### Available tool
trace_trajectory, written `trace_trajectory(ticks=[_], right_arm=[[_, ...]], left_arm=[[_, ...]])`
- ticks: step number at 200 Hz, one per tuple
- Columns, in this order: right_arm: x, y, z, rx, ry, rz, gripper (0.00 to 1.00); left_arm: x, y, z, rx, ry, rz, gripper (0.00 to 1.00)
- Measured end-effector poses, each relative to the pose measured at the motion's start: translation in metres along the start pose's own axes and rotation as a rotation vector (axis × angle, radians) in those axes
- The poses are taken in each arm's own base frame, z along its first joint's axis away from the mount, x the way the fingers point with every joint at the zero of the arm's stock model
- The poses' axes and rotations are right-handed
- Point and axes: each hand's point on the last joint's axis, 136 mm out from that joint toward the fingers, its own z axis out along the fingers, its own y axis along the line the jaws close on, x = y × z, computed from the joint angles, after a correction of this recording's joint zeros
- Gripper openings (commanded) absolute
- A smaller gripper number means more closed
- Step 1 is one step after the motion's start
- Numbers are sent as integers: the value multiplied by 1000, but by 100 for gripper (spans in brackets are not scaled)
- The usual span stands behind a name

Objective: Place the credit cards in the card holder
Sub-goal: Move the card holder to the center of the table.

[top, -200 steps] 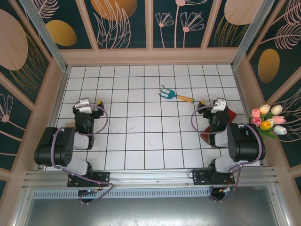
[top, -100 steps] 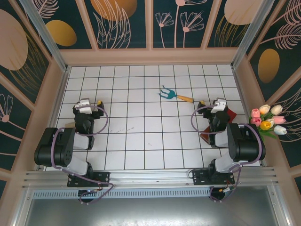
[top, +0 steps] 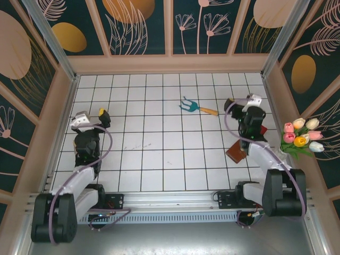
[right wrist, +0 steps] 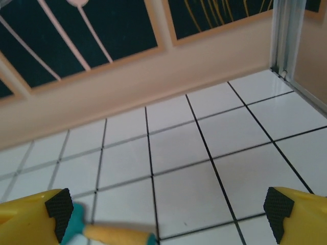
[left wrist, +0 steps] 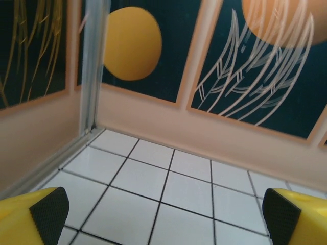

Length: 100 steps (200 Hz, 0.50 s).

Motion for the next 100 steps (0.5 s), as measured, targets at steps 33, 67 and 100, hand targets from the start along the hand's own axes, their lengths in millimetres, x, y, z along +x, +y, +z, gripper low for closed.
trace_trajectory(ticks=[33,67,100], right_arm=[[20,11,-16,-41,181,135,99],[75,-5,-43,36,368,240,96],[101,-29,-55,186,448,293,94]], left_arm=[[-1,-2,-9,-3,76,-168,99],[18,-31,-12,126,244,-278,99],[51,-58,-19,262,427,-356,99]])
